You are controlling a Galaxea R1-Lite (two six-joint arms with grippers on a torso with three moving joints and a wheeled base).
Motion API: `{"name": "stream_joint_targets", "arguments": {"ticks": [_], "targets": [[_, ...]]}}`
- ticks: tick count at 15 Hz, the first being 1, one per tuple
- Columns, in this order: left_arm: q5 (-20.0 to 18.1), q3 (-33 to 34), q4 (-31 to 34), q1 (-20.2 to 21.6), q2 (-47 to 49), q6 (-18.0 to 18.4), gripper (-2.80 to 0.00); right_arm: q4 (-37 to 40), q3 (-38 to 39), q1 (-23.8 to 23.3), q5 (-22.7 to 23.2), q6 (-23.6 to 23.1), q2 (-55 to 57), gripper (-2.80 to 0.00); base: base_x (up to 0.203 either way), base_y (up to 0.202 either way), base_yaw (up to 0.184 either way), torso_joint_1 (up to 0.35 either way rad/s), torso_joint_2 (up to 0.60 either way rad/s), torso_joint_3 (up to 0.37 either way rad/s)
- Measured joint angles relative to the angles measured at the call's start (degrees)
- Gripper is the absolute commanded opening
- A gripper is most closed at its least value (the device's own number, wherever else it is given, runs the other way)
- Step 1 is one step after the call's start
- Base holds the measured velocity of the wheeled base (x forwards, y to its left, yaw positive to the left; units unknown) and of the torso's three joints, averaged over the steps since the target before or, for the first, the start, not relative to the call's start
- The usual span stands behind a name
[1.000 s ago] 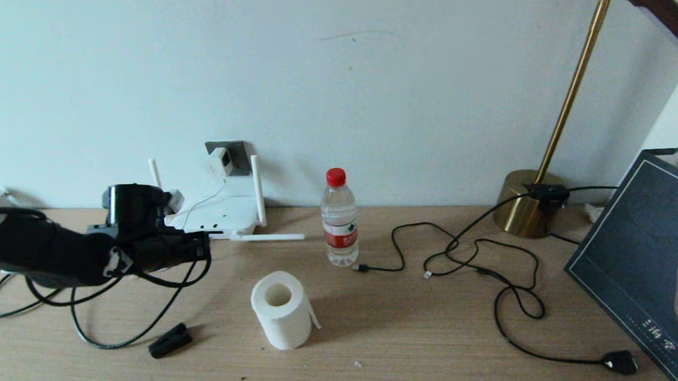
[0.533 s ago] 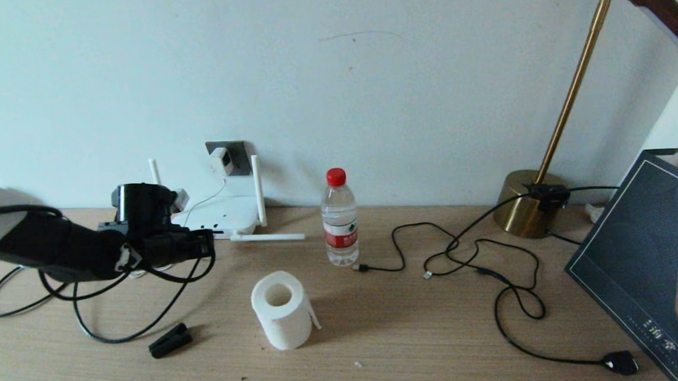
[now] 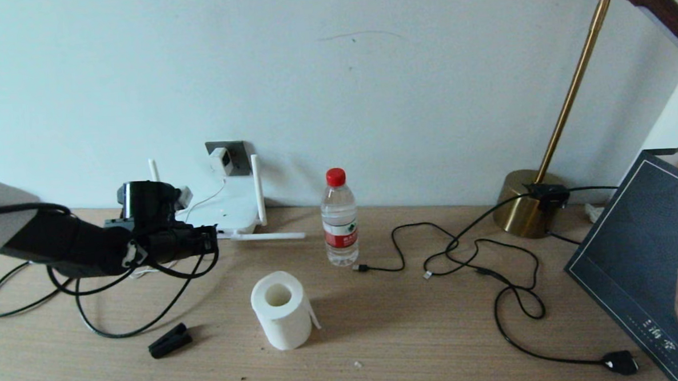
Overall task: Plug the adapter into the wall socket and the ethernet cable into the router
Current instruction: Plug cable into router interface
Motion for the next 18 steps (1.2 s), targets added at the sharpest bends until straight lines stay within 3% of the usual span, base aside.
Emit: {"name": "stream_joint_targets", "arguments": {"ticks": [18], "targets": [[0.03, -0.68, 0.37, -0.15, 0.02, 0.12, -2.80, 0.00, 0.00, 0.00, 0.00, 0.02, 0.00, -2.80, 0.000, 0.000, 0.000, 0.000, 0.00, 0.000]]}}
